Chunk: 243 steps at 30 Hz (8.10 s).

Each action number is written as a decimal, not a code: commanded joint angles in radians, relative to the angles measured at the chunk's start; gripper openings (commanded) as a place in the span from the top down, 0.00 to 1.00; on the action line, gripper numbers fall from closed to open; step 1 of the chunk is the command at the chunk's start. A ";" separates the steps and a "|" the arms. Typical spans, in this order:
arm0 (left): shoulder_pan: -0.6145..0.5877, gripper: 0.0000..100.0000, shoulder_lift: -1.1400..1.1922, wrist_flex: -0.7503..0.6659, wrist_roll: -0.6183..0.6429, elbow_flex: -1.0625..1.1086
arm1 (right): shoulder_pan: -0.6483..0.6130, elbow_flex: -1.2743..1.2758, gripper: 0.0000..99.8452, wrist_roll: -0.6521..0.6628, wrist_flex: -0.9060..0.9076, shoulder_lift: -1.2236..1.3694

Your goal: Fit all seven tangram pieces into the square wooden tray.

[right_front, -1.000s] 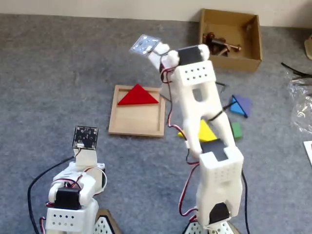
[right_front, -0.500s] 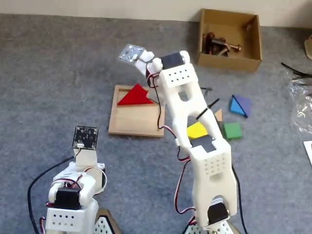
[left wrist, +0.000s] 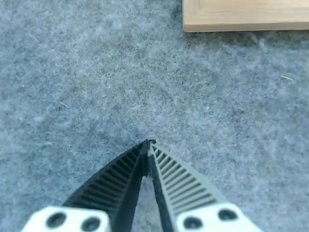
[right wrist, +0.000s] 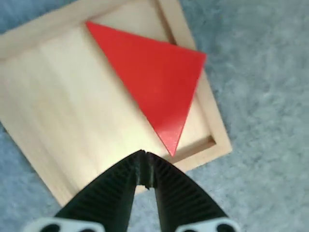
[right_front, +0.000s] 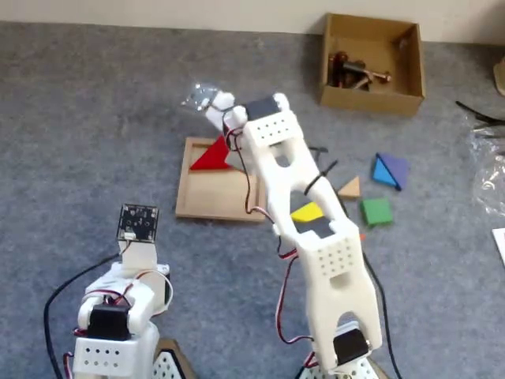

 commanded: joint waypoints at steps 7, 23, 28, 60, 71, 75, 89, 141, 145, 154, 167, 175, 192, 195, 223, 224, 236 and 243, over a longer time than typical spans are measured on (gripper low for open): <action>0.016 0.99 -0.007 -0.003 0.006 0.019 | 0.012 -0.062 0.99 0.000 -0.007 -0.035; 0.016 0.99 -0.007 -0.003 0.006 0.019 | 0.101 -0.062 0.99 -0.095 0.145 -0.206; 0.016 0.99 -0.007 -0.003 0.006 0.019 | 0.193 -0.062 0.99 -0.216 0.065 -0.208; 0.016 0.99 -0.007 -0.003 0.006 0.019 | 0.111 0.005 0.99 -0.281 -0.228 0.007; 0.016 0.99 -0.007 -0.003 0.006 0.019 | 0.094 0.008 0.99 -0.287 -0.211 0.007; 0.016 0.99 -0.007 -0.003 0.006 0.019 | 0.076 0.002 0.99 -0.285 -0.125 0.005; 0.016 0.99 -0.007 -0.003 0.006 0.019 | 0.045 0.007 0.99 -0.284 -0.081 0.044; 0.016 0.99 -0.007 -0.003 0.006 0.019 | 0.041 -0.028 0.99 -0.290 0.321 0.062; 0.016 0.99 -0.007 -0.003 0.006 0.019 | 0.070 -0.025 0.99 -0.290 0.364 0.059; 0.016 0.99 -0.007 -0.003 0.006 0.019 | 0.182 0.021 0.99 -0.321 0.372 0.056; 0.016 0.99 -0.007 -0.003 0.006 0.019 | 0.329 0.176 0.99 -0.348 0.372 -0.124; 0.016 0.99 -0.007 -0.003 0.006 0.019 | 0.286 0.252 0.99 -0.347 0.367 -0.306; 0.016 0.99 -0.007 -0.003 0.006 0.019 | 0.168 0.234 0.99 -0.351 -0.077 -0.302; 0.016 0.99 -0.007 -0.003 0.006 0.019 | 0.165 0.234 0.99 -0.353 -0.110 -0.302; 0.016 0.99 -0.007 -0.003 0.006 0.019 | 0.165 0.231 0.99 -0.353 -0.249 -0.116; 0.016 0.99 -0.007 -0.003 0.006 0.019 | 0.165 0.231 0.99 -0.353 -0.254 -0.116; 0.016 0.99 -0.007 -0.003 0.006 0.019 | 0.165 0.226 0.99 -0.353 -0.236 -0.039; 0.016 0.99 -0.007 -0.003 0.006 0.019 | 0.165 0.222 0.99 -0.353 -0.124 -0.028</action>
